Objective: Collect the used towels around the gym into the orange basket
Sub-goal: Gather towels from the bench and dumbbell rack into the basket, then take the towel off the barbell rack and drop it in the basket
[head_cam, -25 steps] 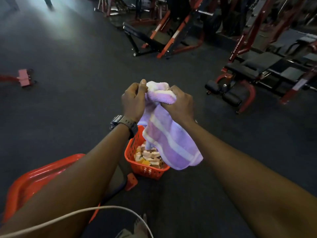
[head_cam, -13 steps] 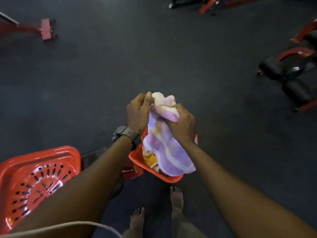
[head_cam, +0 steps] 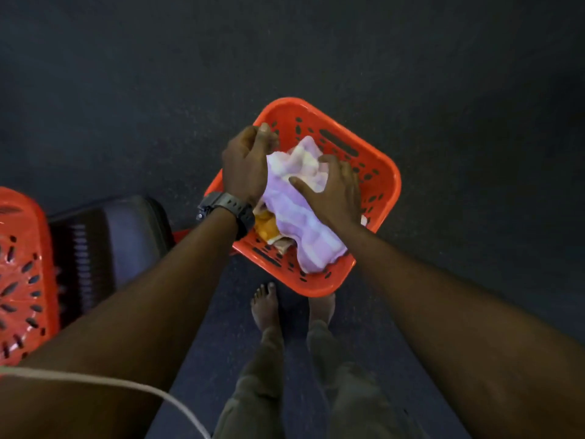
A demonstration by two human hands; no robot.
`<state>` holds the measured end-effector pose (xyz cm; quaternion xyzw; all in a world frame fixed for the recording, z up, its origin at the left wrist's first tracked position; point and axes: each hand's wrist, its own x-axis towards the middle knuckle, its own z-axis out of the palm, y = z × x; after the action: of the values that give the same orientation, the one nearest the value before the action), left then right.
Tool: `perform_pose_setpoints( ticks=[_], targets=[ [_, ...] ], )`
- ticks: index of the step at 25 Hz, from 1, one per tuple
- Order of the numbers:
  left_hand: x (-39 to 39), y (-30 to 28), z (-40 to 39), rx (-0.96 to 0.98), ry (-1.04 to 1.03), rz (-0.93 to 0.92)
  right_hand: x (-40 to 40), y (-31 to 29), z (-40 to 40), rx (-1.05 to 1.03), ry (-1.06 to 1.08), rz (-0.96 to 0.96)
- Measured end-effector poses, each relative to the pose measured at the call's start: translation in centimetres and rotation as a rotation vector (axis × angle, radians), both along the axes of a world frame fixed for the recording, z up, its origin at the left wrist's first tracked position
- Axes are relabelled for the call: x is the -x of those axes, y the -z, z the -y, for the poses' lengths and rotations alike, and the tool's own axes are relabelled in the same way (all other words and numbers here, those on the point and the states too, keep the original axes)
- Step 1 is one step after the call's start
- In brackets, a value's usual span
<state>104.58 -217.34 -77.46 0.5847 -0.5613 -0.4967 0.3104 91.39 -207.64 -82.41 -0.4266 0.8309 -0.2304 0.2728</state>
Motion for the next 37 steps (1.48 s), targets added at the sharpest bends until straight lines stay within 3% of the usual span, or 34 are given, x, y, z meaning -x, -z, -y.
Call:
perform_pose_setpoints(
  ticks=[4, 8, 12, 17, 20, 24, 31, 37],
  targets=[
    [1.0, -5.0, 2.4, 0.043, -0.015, -0.052, 0.7, -4.9, 4.8, 0.078, 0.07, 0.167],
    [1.1, -14.2, 5.0, 0.152, -0.042, -0.126, 0.4, -14.4, 8.5, 0.169, 0.104, 0.254],
    [-2.5, -28.2, 5.8, 0.336, -0.127, -0.146, -3.0, -28.7, 10.8, 0.3, 0.046, 0.289],
    [-12.0, -46.1, 0.7, 0.569, -0.36, -0.125, -12.7, -45.3, 11.3, 0.472, -0.207, 0.452],
    [-20.1, -53.8, -7.3, 0.706, -0.66, -0.096, -21.1, -53.9, 8.1, 0.565, -0.473, 0.624],
    [-29.4, -59.9, -21.4, 0.824, -0.975, -0.007, -31.9, -61.4, -1.4, 0.594, -0.83, 0.785],
    [-38.9, -65.5, -51.1, 0.976, -1.51, 0.152, -48.2, -67.6, -25.2, 0.444, -1.437, 0.995],
    [-41.1, -67.1, -72.4, 0.977, -1.815, 0.316, -54.4, -69.0, -43.6, 0.285, -1.635, 1.058]
  ],
)
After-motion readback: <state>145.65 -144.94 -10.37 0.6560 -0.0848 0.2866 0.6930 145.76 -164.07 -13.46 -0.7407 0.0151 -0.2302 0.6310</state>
